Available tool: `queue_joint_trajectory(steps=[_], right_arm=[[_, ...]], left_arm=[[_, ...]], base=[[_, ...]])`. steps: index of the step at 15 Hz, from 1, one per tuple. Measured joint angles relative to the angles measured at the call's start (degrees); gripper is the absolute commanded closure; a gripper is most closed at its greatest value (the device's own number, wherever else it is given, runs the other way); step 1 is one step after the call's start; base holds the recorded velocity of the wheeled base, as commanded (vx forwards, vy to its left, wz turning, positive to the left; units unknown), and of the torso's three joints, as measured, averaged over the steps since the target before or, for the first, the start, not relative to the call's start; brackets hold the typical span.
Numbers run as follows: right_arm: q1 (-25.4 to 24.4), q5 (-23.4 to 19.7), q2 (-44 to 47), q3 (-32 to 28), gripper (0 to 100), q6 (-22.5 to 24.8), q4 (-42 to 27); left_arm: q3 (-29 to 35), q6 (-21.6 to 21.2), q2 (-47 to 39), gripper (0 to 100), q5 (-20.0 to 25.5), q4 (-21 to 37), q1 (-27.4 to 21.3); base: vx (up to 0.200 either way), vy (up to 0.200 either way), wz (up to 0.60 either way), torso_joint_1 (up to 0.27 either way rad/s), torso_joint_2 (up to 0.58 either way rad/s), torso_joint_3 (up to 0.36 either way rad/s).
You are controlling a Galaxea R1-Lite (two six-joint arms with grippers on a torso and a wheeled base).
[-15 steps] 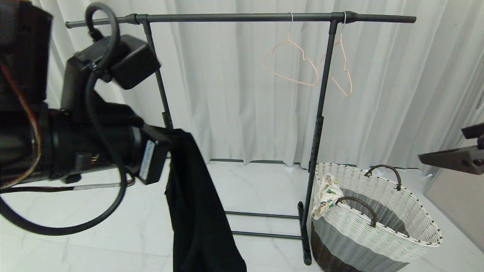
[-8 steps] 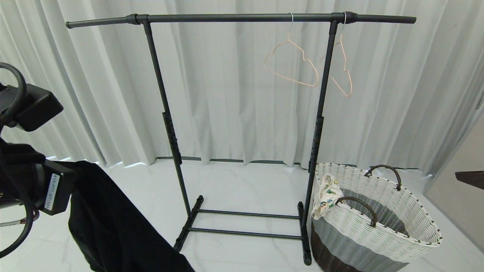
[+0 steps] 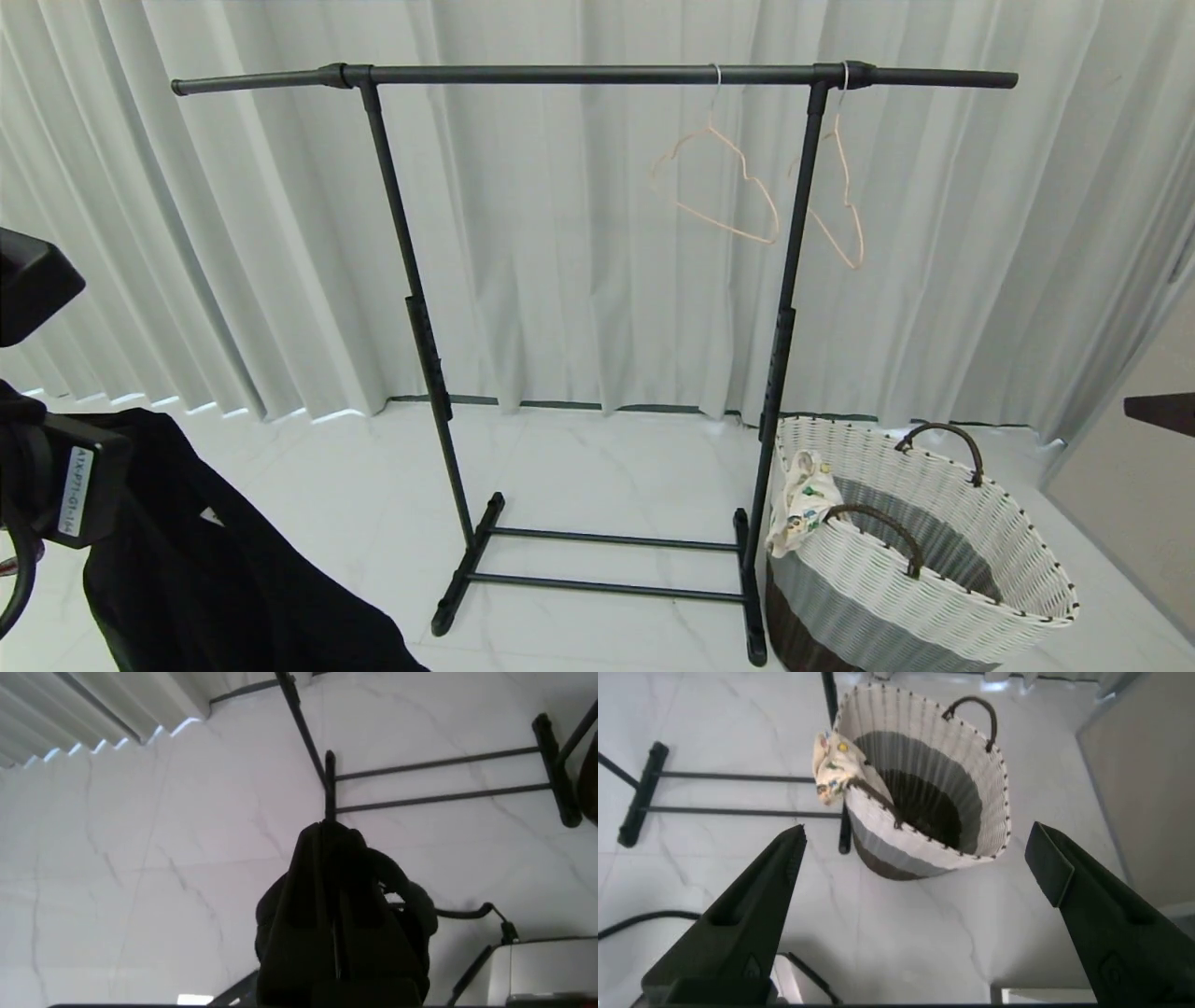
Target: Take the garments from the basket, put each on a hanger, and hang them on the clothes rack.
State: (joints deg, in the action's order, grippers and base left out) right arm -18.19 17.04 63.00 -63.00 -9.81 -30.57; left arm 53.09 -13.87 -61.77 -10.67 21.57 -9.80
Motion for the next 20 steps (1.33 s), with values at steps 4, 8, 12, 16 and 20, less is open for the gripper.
queue_joint_trajectory(steps=[4,8,12,16,20], right_arm=[[0.04,-0.05,0.61,-0.09,0,-0.01,1.57],[0.00,-0.07,2.23,-0.01,0,0.00,4.66],[0.04,0.00,3.45,-0.12,0,0.07,6.28],[0.02,0.04,3.91,-0.20,0,0.07,6.39],[0.00,-0.33,4.52,0.11,0,0.02,11.67]], left_arm=[[-2.46,-0.62,-0.05,100,-0.02,-3.73,0.00],[-3.07,-0.84,-0.66,100,-0.02,-4.90,0.05],[-3.17,-0.79,-0.99,100,-0.04,-4.90,0.05],[-3.17,-0.82,-1.01,100,-0.02,-4.85,0.05],[-3.12,-0.66,-0.85,100,-0.04,-4.88,0.05]], base=[[0.000,0.000,0.00,0.179,-0.47,-0.282],[0.000,0.000,0.00,0.200,-0.48,-0.276],[0.000,0.000,0.00,0.217,-0.50,-0.281],[0.000,0.000,0.00,0.239,-0.52,-0.282],[0.000,0.000,0.00,0.189,-0.41,-0.215]])
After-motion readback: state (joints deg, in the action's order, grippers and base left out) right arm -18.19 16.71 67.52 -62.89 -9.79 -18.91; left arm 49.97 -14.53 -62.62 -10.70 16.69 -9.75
